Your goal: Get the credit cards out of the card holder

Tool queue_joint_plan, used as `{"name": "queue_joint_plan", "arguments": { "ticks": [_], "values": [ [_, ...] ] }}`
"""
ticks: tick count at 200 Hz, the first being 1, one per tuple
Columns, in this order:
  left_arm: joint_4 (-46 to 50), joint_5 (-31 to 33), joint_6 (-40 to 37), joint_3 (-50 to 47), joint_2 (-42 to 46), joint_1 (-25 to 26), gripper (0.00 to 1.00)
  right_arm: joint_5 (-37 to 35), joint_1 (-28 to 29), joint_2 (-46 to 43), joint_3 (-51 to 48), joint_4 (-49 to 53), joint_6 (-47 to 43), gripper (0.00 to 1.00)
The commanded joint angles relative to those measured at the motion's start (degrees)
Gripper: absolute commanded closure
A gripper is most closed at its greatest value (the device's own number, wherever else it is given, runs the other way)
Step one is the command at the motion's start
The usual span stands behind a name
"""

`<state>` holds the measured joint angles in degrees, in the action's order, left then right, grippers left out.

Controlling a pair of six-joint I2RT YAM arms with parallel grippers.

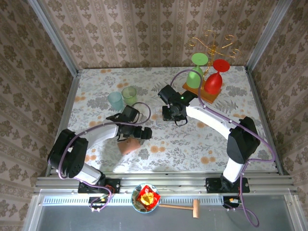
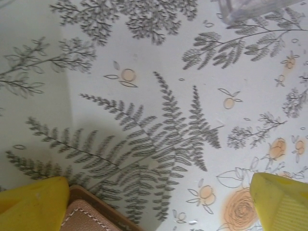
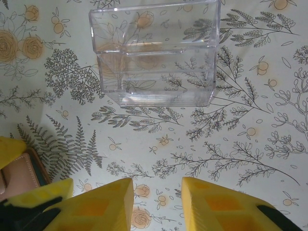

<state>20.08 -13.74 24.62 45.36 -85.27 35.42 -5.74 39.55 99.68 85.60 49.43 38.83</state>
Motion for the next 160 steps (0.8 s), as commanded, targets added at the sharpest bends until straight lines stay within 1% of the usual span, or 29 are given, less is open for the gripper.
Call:
{"name": "queue_joint_plan", "arguments": {
  "ticks": [1,44,86,112,160],
  "values": [
    [0.13,0.02,3.57,-1.54,2.4,2.08,0.03,-0.13,0.09,-2.17,-0.8,0.56,0.99,0.68],
    [-0.16,2.83,8.12,-4.81,6.04,7.19,0.03,0.18,0.09,-1.9,-1.22,0.16,0.95,0.67],
    [3.02,8.51,13.78,-8.88,12.47,11.22,0.03,0.8,0.09,-1.21,-0.97,0.36,0.54,0.67],
    [7.12,11.85,16.7,-10.85,18.09,12.59,0.02,1.04,0.08,-1.0,-0.96,0.2,0.43,0.67],
    [16.78,17.1,21.28,-13.28,27.62,12.62,0.02,1.59,0.07,-0.43,-0.89,0.24,0.13,0.66]
  ]
}}
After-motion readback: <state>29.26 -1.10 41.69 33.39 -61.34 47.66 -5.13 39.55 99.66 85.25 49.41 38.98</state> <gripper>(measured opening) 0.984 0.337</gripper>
